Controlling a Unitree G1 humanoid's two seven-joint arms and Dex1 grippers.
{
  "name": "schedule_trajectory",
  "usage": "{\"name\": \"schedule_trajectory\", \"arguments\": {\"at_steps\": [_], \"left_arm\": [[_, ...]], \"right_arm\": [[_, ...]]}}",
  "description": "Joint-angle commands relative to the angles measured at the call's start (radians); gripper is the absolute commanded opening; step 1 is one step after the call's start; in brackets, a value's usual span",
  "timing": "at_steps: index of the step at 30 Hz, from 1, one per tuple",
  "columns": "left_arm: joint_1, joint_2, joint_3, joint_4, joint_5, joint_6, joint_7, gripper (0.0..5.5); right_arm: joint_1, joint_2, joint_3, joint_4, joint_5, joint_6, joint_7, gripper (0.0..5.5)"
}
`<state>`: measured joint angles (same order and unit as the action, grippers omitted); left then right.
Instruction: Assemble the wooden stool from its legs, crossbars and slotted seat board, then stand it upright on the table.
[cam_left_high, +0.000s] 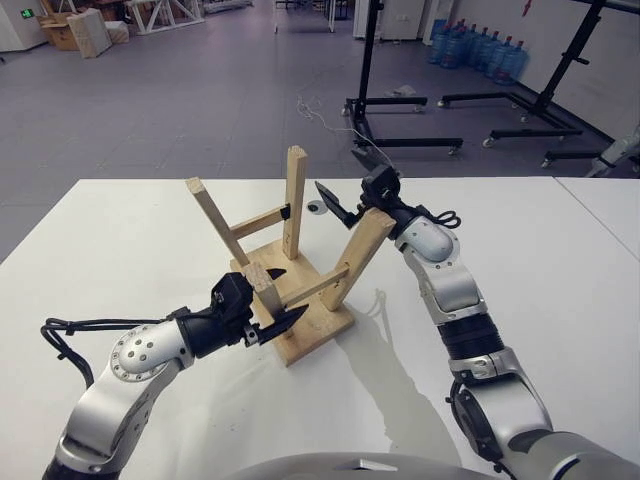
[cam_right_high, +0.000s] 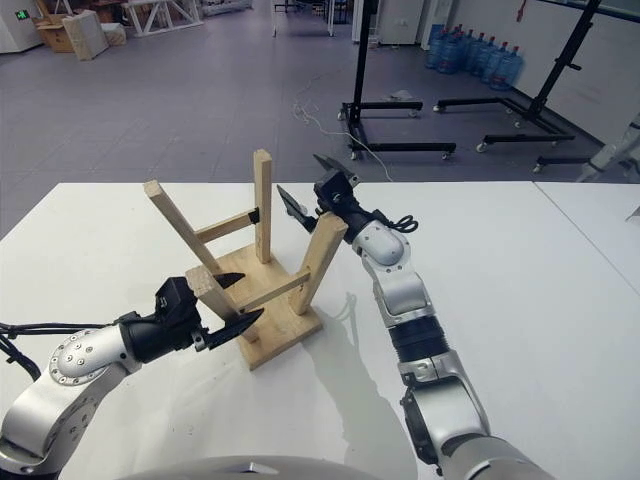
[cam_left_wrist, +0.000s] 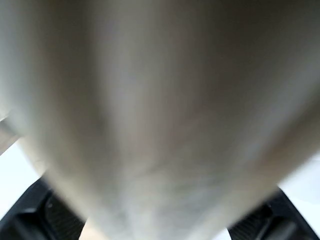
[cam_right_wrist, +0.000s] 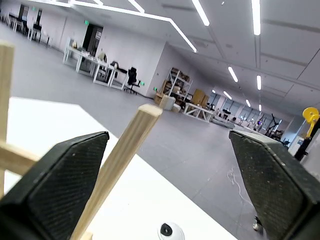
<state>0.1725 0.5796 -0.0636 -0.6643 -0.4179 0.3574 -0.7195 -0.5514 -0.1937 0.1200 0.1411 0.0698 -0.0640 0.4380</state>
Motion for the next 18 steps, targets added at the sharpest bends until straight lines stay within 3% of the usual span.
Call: {"name": "schedule_trajectory", "arguments": {"at_steps": [1, 10, 18], "left_arm": [[0.022, 0.038, 0.016, 0.002, 0.000, -0.011, -0.032, 3.46], [0.047, 0.069, 0.071, -0.005, -0.021, -0.007, -0.056, 3.46], [0.249, 0.097, 0.273, -0.096, -0.196, 0.008, -0.111, 3.46]], "right_arm": [[-0.064, 0.002, -0.052, -0.007, 0.026, -0.003, -0.025, 4.45], [-0.043, -0.031, -0.167, 0.096, 0.069, 0.005, -0.053, 4.45], [0.101, -0.029, -0.231, 0.103, 0.138, 0.018, -0.053, 4.45]]}}
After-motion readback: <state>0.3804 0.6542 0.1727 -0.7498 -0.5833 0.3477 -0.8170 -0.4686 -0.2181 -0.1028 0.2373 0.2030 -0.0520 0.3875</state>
